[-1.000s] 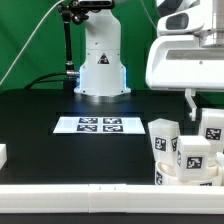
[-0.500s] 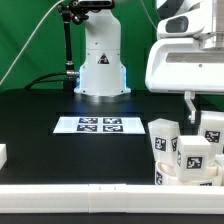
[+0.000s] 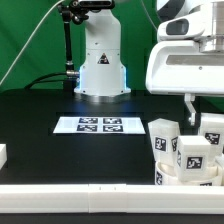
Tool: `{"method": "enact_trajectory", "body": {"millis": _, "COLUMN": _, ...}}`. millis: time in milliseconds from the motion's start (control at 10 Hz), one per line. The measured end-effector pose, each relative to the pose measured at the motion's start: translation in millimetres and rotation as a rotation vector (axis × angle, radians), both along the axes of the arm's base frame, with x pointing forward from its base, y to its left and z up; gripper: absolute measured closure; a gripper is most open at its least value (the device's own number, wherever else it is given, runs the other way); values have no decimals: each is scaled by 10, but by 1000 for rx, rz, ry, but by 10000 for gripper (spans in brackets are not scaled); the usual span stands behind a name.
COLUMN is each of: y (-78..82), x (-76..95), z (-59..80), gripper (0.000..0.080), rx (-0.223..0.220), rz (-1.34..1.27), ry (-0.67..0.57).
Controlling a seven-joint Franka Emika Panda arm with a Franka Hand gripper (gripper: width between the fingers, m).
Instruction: Assemble stool
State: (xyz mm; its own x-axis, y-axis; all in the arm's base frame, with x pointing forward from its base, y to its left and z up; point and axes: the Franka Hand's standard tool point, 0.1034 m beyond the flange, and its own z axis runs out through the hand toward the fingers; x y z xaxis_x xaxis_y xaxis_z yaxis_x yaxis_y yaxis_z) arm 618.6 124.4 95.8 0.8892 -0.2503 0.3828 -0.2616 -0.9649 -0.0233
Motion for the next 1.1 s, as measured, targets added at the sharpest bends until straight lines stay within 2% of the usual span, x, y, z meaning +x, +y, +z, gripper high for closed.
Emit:
{"method": "enact_trajectory", "body": {"millis": 300, "y": -16, "x": -109, "z": -91, "gripper": 459, "rx": 29, "rz": -32, "ry": -40}}
{"method": "enact_trajectory", "body": {"millis": 800, "y": -30, "x": -108, "z": -93, "gripper": 459, "rx": 61, "rz": -80, "ry": -95}}
{"method": "enact_trajectory", "body": {"millis": 900, "y": -32, "x": -107, "z": -93, "gripper": 381, "rx": 61, "rz": -81, "ry": -95}}
{"method": "enact_trajectory", "body": {"millis": 1000, "y": -30, "x": -107, "z": -93, "gripper": 381, "rx": 61, "rz": -80, "ry": -95}}
{"method": "enact_trajectory", "body": {"millis": 1100, "y": -28, "x": -106, "z": -92, "gripper": 246, "rx": 61, "rz": -80, "ry": -92}}
